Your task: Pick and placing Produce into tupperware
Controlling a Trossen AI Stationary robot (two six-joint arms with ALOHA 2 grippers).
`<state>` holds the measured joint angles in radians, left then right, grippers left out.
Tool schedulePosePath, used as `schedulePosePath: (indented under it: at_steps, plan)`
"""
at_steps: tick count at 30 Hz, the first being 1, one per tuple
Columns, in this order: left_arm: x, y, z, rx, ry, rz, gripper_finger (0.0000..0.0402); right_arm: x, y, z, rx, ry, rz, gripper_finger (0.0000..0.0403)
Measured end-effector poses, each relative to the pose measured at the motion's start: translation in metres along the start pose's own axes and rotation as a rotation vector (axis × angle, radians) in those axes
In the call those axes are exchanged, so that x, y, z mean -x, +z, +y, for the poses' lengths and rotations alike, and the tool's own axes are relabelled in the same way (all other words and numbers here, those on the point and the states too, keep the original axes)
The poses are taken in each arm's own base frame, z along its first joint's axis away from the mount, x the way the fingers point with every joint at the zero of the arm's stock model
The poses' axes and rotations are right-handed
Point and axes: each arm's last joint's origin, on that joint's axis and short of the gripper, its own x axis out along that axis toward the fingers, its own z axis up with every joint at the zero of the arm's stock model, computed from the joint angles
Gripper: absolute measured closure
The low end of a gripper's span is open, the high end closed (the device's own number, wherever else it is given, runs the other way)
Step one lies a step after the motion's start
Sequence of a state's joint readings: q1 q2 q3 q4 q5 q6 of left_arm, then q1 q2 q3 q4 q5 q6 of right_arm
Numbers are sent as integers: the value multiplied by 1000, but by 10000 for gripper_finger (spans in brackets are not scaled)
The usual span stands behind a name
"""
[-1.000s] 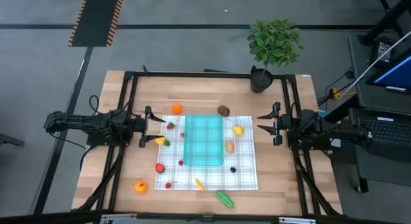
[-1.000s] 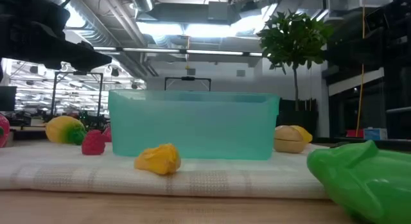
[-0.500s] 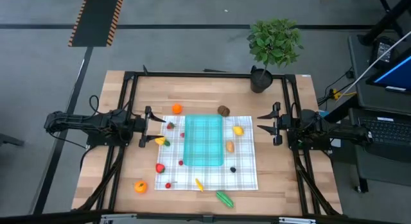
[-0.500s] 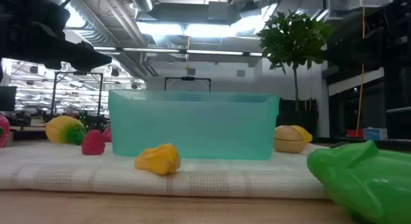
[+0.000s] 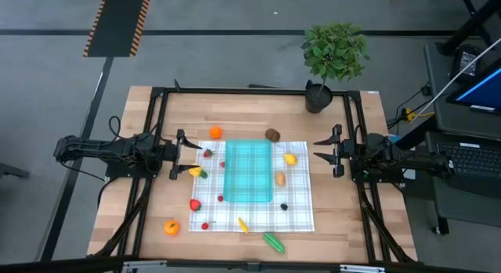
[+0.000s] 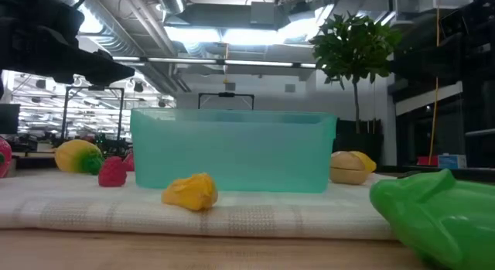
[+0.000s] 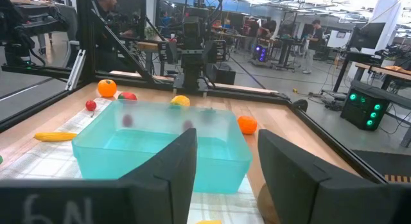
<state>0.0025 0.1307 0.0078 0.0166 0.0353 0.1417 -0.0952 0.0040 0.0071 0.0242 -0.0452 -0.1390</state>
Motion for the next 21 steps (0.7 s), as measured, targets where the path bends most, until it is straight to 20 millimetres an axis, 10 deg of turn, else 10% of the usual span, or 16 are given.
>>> schedulePosePath:
  at_steps: [21]
  plan:
    - [0, 0, 0, 0, 0, 0, 94, 0, 2, 0, -4, -3, -22, 235]
